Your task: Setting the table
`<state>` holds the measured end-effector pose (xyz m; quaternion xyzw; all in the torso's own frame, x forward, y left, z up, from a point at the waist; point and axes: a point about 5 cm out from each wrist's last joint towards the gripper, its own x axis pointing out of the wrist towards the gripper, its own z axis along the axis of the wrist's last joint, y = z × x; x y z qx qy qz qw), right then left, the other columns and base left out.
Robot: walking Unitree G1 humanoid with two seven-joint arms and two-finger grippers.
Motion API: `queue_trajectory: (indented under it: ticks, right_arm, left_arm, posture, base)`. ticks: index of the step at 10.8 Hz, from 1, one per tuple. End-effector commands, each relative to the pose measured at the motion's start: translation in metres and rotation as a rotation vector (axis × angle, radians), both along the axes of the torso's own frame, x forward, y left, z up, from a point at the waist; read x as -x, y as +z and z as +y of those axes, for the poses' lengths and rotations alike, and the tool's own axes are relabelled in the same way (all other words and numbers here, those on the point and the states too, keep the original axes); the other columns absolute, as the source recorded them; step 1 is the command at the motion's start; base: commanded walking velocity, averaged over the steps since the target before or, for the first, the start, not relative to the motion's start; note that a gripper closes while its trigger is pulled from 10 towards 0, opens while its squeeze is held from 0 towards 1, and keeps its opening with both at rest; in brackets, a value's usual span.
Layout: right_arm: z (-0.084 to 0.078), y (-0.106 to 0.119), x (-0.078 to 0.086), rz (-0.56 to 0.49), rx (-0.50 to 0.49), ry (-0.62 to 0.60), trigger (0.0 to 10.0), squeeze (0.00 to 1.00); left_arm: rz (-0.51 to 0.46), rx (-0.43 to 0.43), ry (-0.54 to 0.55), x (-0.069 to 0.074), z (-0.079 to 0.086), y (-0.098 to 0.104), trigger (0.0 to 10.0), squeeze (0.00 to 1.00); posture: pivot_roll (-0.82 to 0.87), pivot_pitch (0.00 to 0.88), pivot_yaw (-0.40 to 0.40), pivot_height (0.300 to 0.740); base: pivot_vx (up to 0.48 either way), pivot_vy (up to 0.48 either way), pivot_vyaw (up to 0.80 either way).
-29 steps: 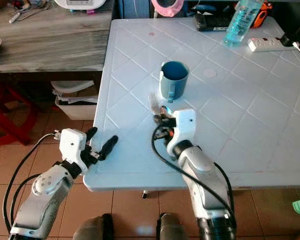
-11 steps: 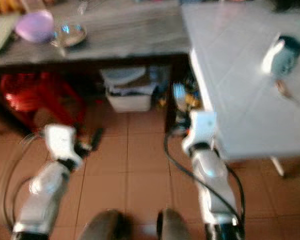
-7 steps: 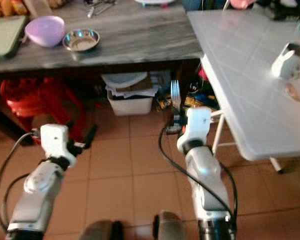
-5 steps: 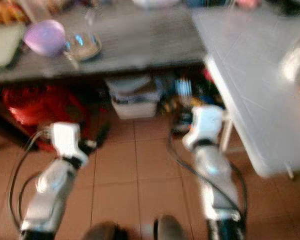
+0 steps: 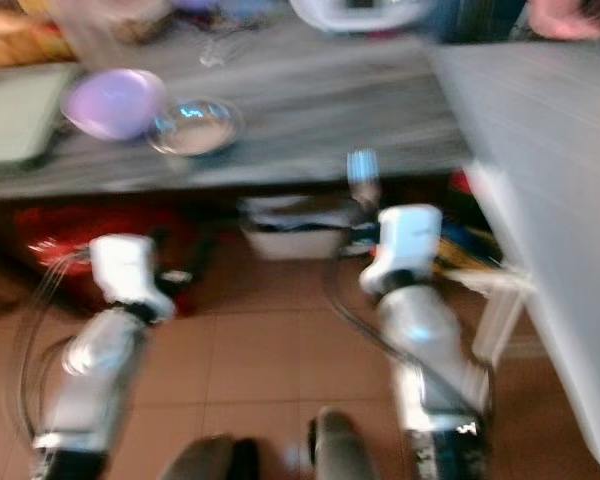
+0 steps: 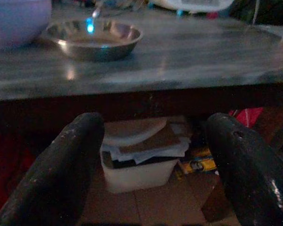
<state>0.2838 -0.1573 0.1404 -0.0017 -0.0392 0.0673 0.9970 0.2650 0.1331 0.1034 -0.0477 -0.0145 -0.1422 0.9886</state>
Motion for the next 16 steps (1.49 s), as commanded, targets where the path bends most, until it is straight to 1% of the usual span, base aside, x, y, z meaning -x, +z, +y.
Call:
queue_trajectory:
  ticks: [1,5,6,8,9,10,12,13,15,16]
  right_arm:
    - [0.004,0.003,0.001,-0.017,-0.015,0.0,10.0,0.0]
    - [0.0,0.005,-0.003,-0.036,-0.022,-0.044,10.0,0.0]
    - [-0.003,0.006,-0.003,-0.041,-0.021,-0.076,10.0,0.0]
    - [-0.012,0.008,-0.005,-0.061,-0.009,-0.151,10.0,0.0]
    - [-0.021,0.01,-0.006,-0.07,0.001,-0.211,10.0,0.0]
    - [-0.027,0.009,-0.007,-0.063,0.001,-0.242,10.0,0.0]
    - [-0.038,0.011,-0.012,-0.057,-0.006,-0.283,10.0,0.0]
    - [-0.04,0.011,-0.013,-0.056,0.008,-0.29,10.0,0.0]
    - [-0.036,0.009,-0.011,-0.049,-0.02,-0.298,10.0,0.0]
    - [-0.035,0.006,-0.01,-0.042,-0.023,-0.293,10.0,0.0]
  left_arm:
    - [0.004,-0.024,0.028,-0.001,0.009,0.0,10.0,0.0]
    - [0.02,-0.008,0.038,-0.002,0.011,0.0,10.0,0.0]
    - [0.01,-0.023,0.04,-0.002,0.012,0.001,10.0,0.0]
    - [0.0,-0.019,0.058,-0.001,0.014,0.002,10.0,0.0]
    - [0.001,-0.031,0.062,0.0,0.015,0.003,10.0,0.0]
    - [0.007,-0.036,0.067,0.002,0.016,0.002,10.0,0.0]
    - [0.001,-0.046,0.041,0.008,0.016,0.002,10.0,0.0]
    - [-0.004,-0.05,0.036,0.01,0.016,0.003,10.0,0.0]
    - [-0.009,-0.05,0.035,0.01,0.018,0.005,10.0,0.0]
    - [-0.008,-0.051,0.033,0.011,0.018,0.005,10.0,0.0]
  posture:
    - [-0.09,0.156,0.048,0.74]
    - [-0.08,0.154,0.051,0.74]
    - [-0.08,0.153,0.051,0.74]
    - [-0.07,0.149,0.053,0.74]
    - [-0.06,0.154,0.054,0.74]
    - [-0.06,0.154,0.054,0.74]
    - [-0.05,0.169,0.059,0.74]
    - [-0.05,0.17,0.061,0.74]
    - [-0.04,0.174,0.063,0.74]
    - [-0.04,0.174,0.063,0.74]
  base:
    - [0.368,0.307,0.0]
    - [0.298,0.374,0.0]
    - [0.0,0.42,0.0]
    - [0.0,0.0,0.0]
    - [0.0,0.0,0.0]
    - [0.0,0.0,0.0]
    - [0.0,0.0,0.0]
    - [0.292,0.0,0.0]
    - [0.334,0.0,0.0]
    - [0.409,0.0,-0.46]
